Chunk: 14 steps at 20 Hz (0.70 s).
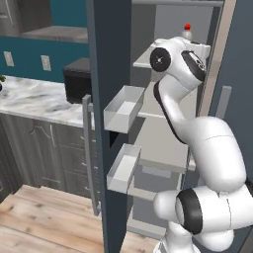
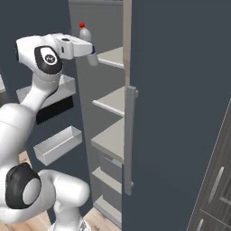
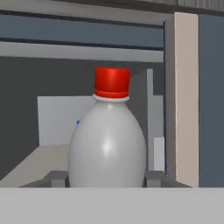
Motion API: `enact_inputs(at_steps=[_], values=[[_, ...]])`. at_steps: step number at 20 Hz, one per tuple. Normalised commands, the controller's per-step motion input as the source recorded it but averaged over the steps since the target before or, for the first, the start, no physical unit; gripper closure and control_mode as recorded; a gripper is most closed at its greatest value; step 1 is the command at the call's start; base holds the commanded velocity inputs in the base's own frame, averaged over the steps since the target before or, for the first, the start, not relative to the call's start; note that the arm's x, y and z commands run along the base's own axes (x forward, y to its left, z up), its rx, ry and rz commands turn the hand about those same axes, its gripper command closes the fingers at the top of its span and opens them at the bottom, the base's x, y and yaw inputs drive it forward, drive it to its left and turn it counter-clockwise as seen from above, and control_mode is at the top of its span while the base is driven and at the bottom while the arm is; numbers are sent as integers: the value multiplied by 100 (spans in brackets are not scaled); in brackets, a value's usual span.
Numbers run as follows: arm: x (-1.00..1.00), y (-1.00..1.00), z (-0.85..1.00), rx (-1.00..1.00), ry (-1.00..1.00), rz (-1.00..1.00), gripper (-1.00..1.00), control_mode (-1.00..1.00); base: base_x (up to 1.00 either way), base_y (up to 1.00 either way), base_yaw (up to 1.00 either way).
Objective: Take the bottled waters from the counter and place them in the freezer to freeze. Close the freezer door after placing the bottles.
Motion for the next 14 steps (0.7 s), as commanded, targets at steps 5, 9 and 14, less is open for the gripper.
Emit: enact_inputs(at_steps=[5,9,14], values=[[92,-10,0,2,7,0,100,-100,0,0,0],[80,-10,0,1,9,0,100,-100,0,0,0],[73,-9,0,0,4,0,100,-100,0,0,0]])
